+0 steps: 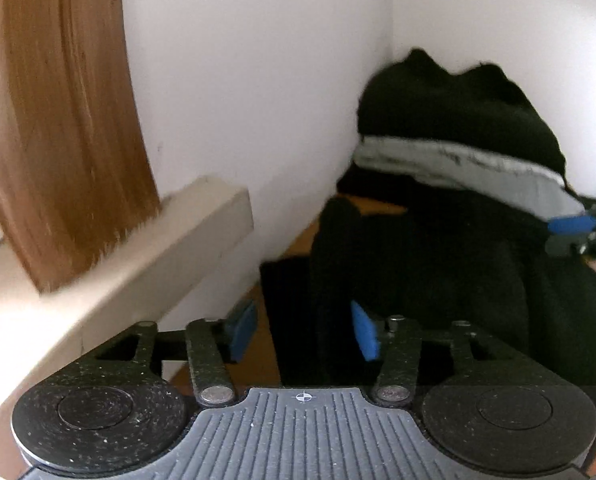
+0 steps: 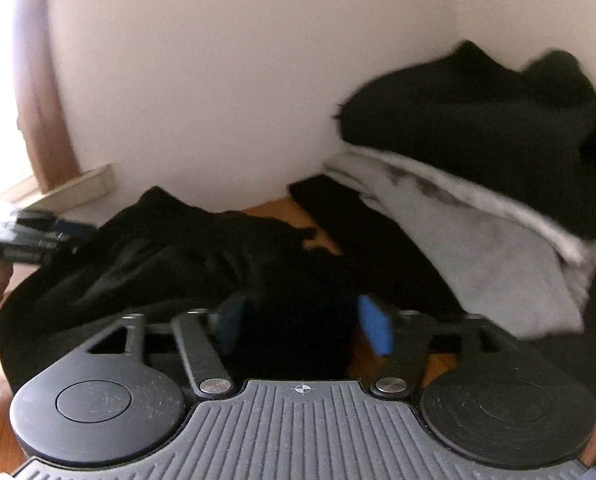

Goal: Fold clothes
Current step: 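Grasp the folded black garment with the left tool while the right tool grasps beside it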

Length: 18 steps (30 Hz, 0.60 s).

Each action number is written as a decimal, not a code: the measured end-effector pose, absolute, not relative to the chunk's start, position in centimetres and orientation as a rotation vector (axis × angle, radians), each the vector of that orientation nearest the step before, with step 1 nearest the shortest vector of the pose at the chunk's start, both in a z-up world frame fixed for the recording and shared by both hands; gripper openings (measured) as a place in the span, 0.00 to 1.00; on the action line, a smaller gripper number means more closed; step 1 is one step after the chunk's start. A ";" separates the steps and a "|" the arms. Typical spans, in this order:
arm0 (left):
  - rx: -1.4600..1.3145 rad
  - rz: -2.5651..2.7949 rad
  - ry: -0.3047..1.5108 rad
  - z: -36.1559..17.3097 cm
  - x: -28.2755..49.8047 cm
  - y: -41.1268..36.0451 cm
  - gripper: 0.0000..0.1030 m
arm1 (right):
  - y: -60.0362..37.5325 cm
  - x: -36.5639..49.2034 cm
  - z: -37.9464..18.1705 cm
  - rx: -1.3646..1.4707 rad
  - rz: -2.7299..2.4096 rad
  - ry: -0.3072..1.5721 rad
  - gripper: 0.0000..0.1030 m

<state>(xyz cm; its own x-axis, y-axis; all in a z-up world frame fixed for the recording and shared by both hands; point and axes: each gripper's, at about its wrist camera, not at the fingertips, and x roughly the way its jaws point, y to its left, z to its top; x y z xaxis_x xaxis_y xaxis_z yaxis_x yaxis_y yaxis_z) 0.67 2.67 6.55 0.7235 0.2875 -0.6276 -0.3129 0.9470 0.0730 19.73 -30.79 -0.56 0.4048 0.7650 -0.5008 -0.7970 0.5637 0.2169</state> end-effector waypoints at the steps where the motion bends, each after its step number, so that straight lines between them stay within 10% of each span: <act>1: -0.035 0.328 0.693 6.4 0.6 2.6 0.59 | -31.0 20.1 -0.9 -0.041 1.005 0.628 0.68; 18: -0.382 0.255 0.681 4.1 0.6 6.7 0.75 | -28.7 23.3 -3.1 0.025 1.151 0.743 0.70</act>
